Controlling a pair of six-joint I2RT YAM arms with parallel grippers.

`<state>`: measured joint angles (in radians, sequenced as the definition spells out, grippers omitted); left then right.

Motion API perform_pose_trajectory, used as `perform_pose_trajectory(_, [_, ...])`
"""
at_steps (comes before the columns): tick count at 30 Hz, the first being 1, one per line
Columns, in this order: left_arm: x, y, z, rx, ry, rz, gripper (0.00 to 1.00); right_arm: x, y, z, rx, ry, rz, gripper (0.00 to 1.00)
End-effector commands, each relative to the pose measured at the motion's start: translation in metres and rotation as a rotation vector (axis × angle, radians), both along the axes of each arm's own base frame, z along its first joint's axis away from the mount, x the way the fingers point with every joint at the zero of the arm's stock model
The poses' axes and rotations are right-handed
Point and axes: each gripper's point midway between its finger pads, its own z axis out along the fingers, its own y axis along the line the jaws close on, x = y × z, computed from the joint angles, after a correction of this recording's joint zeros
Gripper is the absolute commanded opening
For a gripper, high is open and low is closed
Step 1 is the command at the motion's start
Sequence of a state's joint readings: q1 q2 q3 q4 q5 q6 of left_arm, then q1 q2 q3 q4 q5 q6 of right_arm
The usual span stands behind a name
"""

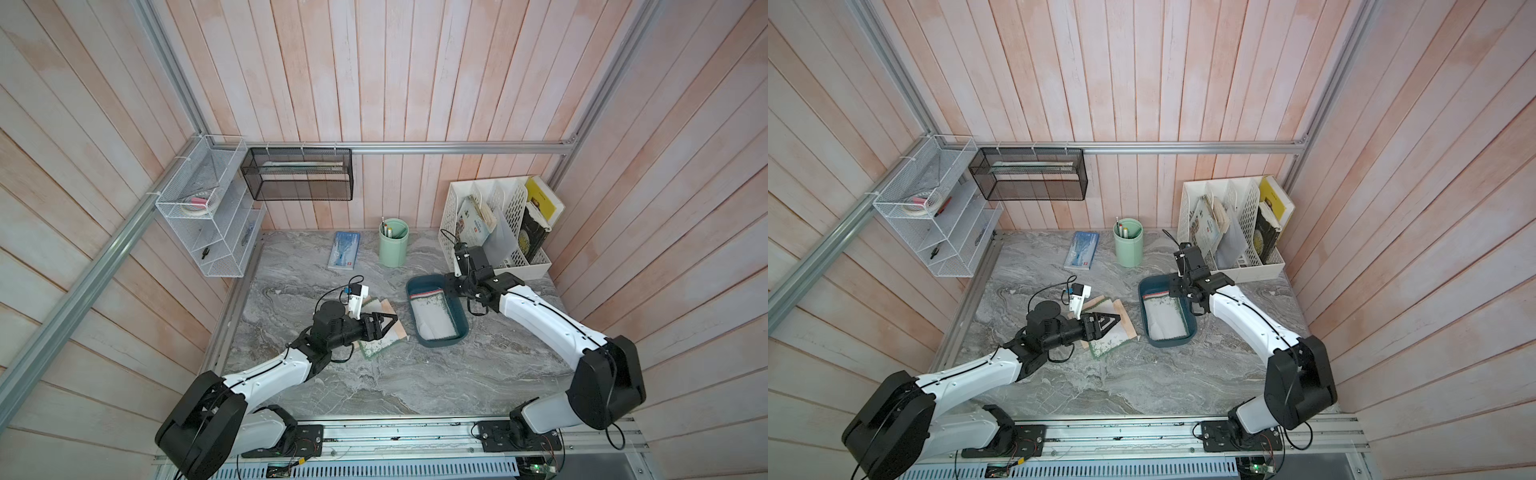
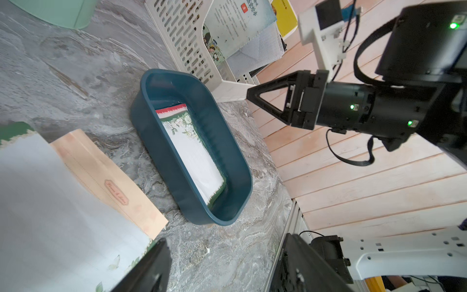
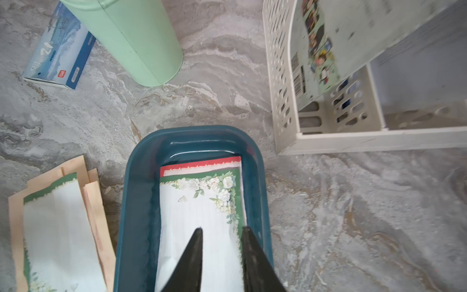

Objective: Take out the stationery paper from the storage box
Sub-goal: Pick up the stationery paper from the storage box.

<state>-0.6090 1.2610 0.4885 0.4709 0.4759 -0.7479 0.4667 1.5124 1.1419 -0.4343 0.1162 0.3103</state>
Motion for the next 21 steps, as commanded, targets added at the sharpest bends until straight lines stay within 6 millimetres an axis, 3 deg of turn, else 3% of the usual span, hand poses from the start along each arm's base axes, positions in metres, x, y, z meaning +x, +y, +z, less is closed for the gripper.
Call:
perform_pose_trajectory(1, [0.0,-0.01,0.018,-0.038,-0.041,-0.03,0.76,-0.004,0.008,-0.044,-0.02,0.108,0.039,0.32])
perform_pose_trajectory(8, [-0.005,-0.006,0.016,-0.021,-0.042,-0.014,0.76,-0.005,0.002,-0.102,-0.138,0.244,0.01,0.33])
perform_pose_trajectory(21, [-0.01,0.001,0.008,-0.003,-0.033,0.003,0.76,-0.012,-0.005,-0.159,-0.217,0.357,-0.011,0.32])
